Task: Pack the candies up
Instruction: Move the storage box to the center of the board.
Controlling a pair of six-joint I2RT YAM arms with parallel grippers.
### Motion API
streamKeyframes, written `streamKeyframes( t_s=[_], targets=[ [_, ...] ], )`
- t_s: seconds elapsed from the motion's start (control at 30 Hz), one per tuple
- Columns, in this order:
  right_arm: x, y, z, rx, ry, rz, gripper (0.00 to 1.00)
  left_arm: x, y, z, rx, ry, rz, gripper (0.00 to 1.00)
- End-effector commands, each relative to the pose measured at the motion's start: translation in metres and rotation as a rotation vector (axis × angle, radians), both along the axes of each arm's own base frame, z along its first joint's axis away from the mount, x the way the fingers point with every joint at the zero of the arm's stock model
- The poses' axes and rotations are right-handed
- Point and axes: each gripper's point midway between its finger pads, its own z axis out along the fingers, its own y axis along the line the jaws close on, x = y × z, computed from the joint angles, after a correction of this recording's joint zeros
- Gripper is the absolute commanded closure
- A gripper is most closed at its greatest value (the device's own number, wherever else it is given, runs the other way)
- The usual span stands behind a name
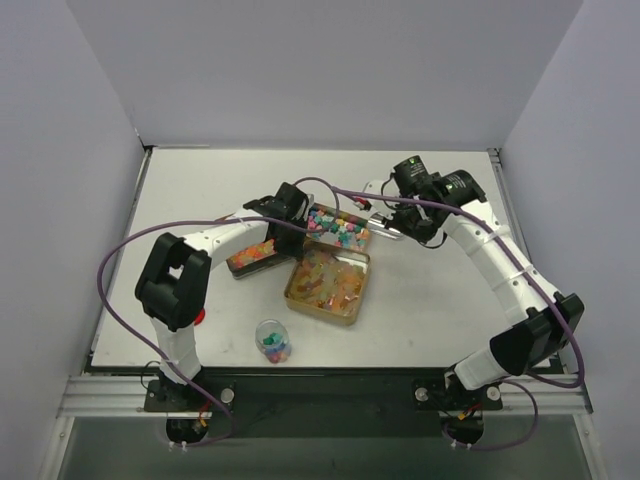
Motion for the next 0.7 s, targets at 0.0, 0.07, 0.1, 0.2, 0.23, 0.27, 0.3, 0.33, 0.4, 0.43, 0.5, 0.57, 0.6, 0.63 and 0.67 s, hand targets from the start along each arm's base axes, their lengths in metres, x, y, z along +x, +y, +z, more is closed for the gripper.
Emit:
streamKeyframes(
  t_s=[0.0, 0.07, 0.1, 0.2, 0.23, 0.27, 0.3, 0.33, 0.4, 0.43, 0.5, 0.57, 0.6, 0.63, 0.67],
  targets=[
    [0.0, -0.002, 0.004, -0.031, 0.006, 0.003, 1.0, 0.011, -0.004, 0.006, -0.034, 0.038, 0.236, 1.0],
    [0.0, 0.0, 0.002, -0.037, 0.02, 0.02, 1.0, 0.016, -0.008, 0.004, -0.046, 0.056, 0.29, 1.0],
    [0.0, 0.0, 0.0, -0.045, 0.032, 0.029, 1.0, 0.017, -0.012, -0.001, -0.043, 0.069, 0.307, 1.0],
    [0.002, 0.004, 0.001, -0.055, 0.054, 0.052, 1.0, 0.025, -0.029, 0.009, -0.093, 0.064, 0.313, 1.0],
    [0.004, 0.007, -0.001, -0.059, 0.065, 0.061, 1.0, 0.028, -0.035, 0.013, -0.115, 0.06, 0.303, 1.0],
    [0.005, 0.008, 0.0, -0.06, 0.068, 0.07, 1.0, 0.032, -0.04, 0.017, -0.134, 0.053, 0.288, 1.0],
    [0.008, 0.008, 0.0, -0.071, 0.069, 0.098, 1.0, 0.033, -0.043, 0.021, -0.149, 0.046, 0.271, 0.97],
    [0.009, 0.008, -0.002, -0.083, 0.078, 0.117, 1.0, 0.031, -0.045, 0.026, -0.169, 0.054, 0.253, 0.87],
    [0.012, 0.009, -0.004, -0.113, 0.091, 0.209, 1.0, 0.029, -0.043, 0.042, -0.217, 0.051, 0.227, 0.58],
    [0.013, 0.011, -0.004, -0.127, 0.094, 0.248, 1.0, 0.03, -0.045, 0.053, -0.278, 0.056, 0.203, 0.52],
    [0.021, 0.013, -0.007, -0.187, 0.098, 0.375, 1.0, 0.027, -0.036, 0.076, -0.336, 0.031, 0.179, 0.39],
    [0.028, 0.019, -0.006, -0.229, 0.094, 0.469, 1.0, 0.032, -0.026, 0.103, -0.411, -0.015, 0.152, 0.3],
    [0.03, 0.022, -0.01, -0.247, 0.106, 0.513, 1.0, 0.032, -0.02, 0.109, -0.422, -0.027, 0.149, 0.28],
    [0.034, 0.025, -0.009, -0.294, 0.102, 0.621, 1.0, 0.035, -0.012, 0.115, -0.428, -0.043, 0.154, 0.27],
    [0.036, 0.03, -0.01, -0.315, 0.103, 0.676, 1.0, 0.039, 0.0, 0.131, -0.456, -0.081, 0.157, 0.27]
  ],
)
